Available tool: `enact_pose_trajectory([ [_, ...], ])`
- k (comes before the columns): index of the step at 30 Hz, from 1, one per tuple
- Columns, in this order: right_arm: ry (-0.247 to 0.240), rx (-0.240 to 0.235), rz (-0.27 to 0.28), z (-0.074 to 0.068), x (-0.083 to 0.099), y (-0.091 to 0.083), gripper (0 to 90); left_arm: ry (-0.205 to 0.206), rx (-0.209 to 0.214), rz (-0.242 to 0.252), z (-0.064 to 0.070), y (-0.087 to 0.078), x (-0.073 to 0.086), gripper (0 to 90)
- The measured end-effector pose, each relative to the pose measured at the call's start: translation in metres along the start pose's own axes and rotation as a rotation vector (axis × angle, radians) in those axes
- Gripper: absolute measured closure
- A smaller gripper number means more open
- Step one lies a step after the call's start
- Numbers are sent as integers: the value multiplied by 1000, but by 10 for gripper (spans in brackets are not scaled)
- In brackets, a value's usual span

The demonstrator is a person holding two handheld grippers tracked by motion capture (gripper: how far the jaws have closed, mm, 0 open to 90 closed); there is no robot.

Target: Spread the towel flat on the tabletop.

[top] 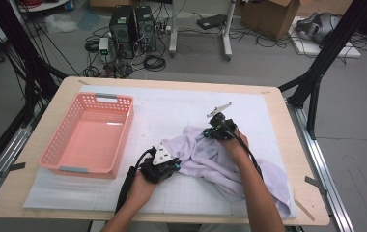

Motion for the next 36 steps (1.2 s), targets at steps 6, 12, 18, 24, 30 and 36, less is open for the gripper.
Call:
enact_pose_trajectory([
  [6,81,131,24,23,14,-25,880,-9,-18,6,-4,7,-5,828],
  [12,171,264,23,43,39,-53,880,-10,-35,15,-3,15,-20,709],
  [18,294,275,104,53,64,-76,806,-51,-9,58,6,21,-50,496],
  [24,300,311,181,54,61,-100,643,-91,53,72,23,38,-74,466],
  [30,266,361,191,51,66,-122,618,-87,66,21,39,62,-72,431],
  [36,328,366,180,55,88,-122,567,-83,77,-37,53,85,-62,428],
])
Point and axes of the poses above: each handheld gripper's, and its own axes: y roughly forward along the jaws, x roughly out of its underside, z roughly to its right, the point moved 10 cm from there along y, roughly forward along the jaws, and after that the axes turned 15 degrees about -y, right-handed, at the moved point
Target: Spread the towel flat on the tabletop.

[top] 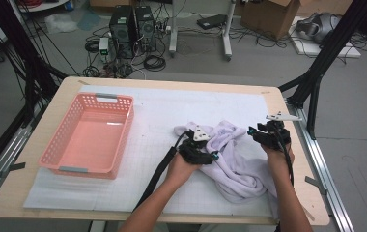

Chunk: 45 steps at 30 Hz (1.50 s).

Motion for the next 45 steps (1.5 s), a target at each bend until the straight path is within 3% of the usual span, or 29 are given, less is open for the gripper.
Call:
enact_pose_trajectory([
  [4,24,2,-14,4,9,1,565,36,-6,-45,8,12,9,449],
  [5,29,3,-18,5,12,1,565,60,-9,-66,10,14,12,601],
  [6,29,3,-18,5,12,1,565,104,-25,-86,10,15,16,601],
  [7,32,2,-19,5,12,0,565,146,-35,-98,11,13,17,689],
  [8,28,1,-17,5,13,-1,565,149,-34,-103,11,9,17,737],
  [12,30,-5,-13,4,14,-2,565,137,-25,-75,5,-10,15,738],
  [18,41,-24,8,0,14,-5,544,103,-21,-54,-17,-51,32,742],
  [21,45,-34,20,-1,12,-3,540,62,-21,-42,-30,-72,42,742],
  [24,36,-79,25,-13,6,3,533,29,-12,-34,-37,-87,53,743],
  [26,41,-102,26,-18,4,5,527,31,-15,-36,-39,-94,58,740],
  [29,7,-150,13,-35,-3,14,513,36,-26,-45,-42,-101,63,730],
  [33,-29,-189,9,-53,-12,25,490,-19,-44,1,-51,-103,51,569],
  [37,-27,-185,0,-59,-22,40,490,-47,-56,49,-59,-97,25,418],
  [40,-29,-164,-24,-55,-23,48,479,-47,-64,101,-62,-86,3,418],
  [41,-18,-178,-40,-56,-24,55,474,-46,-65,105,-62,-82,-2,418],
  [43,-18,-189,-52,-58,-24,59,471,-50,-70,100,-63,-69,-8,419],
  [45,-44,-245,-108,-70,-16,71,464,-42,-82,51,-65,-52,-6,425],
])
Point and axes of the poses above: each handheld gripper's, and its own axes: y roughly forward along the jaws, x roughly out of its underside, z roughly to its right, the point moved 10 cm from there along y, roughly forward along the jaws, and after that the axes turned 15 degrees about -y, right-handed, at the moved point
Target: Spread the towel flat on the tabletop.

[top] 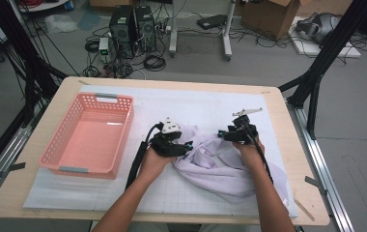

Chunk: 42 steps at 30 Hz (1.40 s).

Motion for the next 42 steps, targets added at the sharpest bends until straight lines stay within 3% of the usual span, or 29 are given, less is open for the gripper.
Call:
enact_pose_trajectory([
  [1,0,0,0,0,0,0,464,0,0,0,0,0,0,425],
  [2,-10,-50,-34,-9,4,8,449,4,-2,-18,0,6,3,431],
  [4,-15,-68,-57,-13,7,11,450,-3,-1,-39,2,14,8,433],
  [7,-70,-62,-76,-18,8,12,455,7,-9,-68,3,20,14,447],
  [10,-115,-57,-97,-21,11,10,561,35,-19,-90,3,21,18,532],
  [12,-132,-66,-101,-25,11,8,713,57,-26,-99,3,21,21,654],
  [14,-139,-88,-104,-28,13,5,814,80,-43,-72,0,17,19,752],
  [16,-144,-99,-104,-28,13,3,840,76,-61,-28,-4,11,13,818],
  [17,-131,-80,-85,-23,12,-1,847,76,-70,-17,-6,9,11,832],
  [19,-102,-38,-49,-12,8,-8,847,77,-84,-1,-10,4,8,834],
  [20,-102,-38,-49,-12,8,-8,847,68,-91,9,-12,2,6,834],
  [23,-68,29,-17,6,7,-20,847,41,-109,39,-20,-5,1,836],
  [26,-10,83,10,23,10,-31,847,26,-123,41,-26,-6,2,838],
  [28,35,141,59,38,9,-43,846,21,-130,44,-28,-5,2,840],
  [34,73,206,118,48,4,-55,828,7,-139,40,-29,-1,4,828],
  [35,74,202,122,47,3,-55,821,2,-141,33,-30,0,5,798],
  [37,56,222,116,46,2,-55,755,-15,-141,35,-30,0,5,656],
  [39,62,226,129,47,1,-56,703,-12,-124,51,-27,-1,2,598],
  [42,95,237,142,50,2,-60,648,-24,-65,73,-14,-2,-1,529],
])
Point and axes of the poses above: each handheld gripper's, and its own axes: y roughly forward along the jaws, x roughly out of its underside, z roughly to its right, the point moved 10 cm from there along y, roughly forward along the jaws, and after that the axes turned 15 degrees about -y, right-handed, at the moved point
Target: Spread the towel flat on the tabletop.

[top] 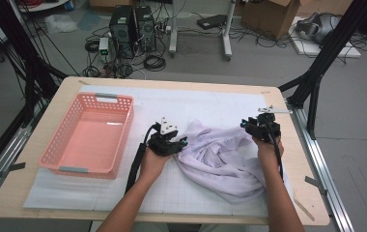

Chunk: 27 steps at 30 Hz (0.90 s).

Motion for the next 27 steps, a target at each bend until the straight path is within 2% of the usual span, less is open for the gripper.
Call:
enact_pose_trajectory([
  [2,8,19,6,5,0,-4,651,12,30,-16,8,2,3,505],
  [4,30,9,28,7,-1,-12,646,14,66,-49,17,6,9,478],
  [7,26,4,32,7,0,-17,639,26,91,-91,28,13,17,458],
  [10,9,-7,43,6,2,-25,632,63,108,-131,40,21,26,445],
  [13,-3,-13,34,6,10,-29,626,110,91,-173,47,28,35,440],
  [17,10,-24,19,8,24,-30,613,122,82,-189,51,34,41,443],
  [19,15,-27,14,10,29,-31,607,129,91,-191,52,34,41,500],
  [20,20,-30,14,10,31,-31,604,134,101,-197,53,32,42,557],
  [21,26,-29,10,10,33,-32,599,140,110,-197,54,32,42,666],
  [23,25,-31,12,11,35,-32,598,154,96,-193,52,29,40,777],
  [24,27,-31,10,11,36,-33,598,152,90,-192,50,29,39,808],
  [25,24,-33,12,10,36,-33,598,138,89,-194,48,28,39,811],
  [27,21,-33,8,9,37,-34,597,138,65,-179,42,26,35,822],
])
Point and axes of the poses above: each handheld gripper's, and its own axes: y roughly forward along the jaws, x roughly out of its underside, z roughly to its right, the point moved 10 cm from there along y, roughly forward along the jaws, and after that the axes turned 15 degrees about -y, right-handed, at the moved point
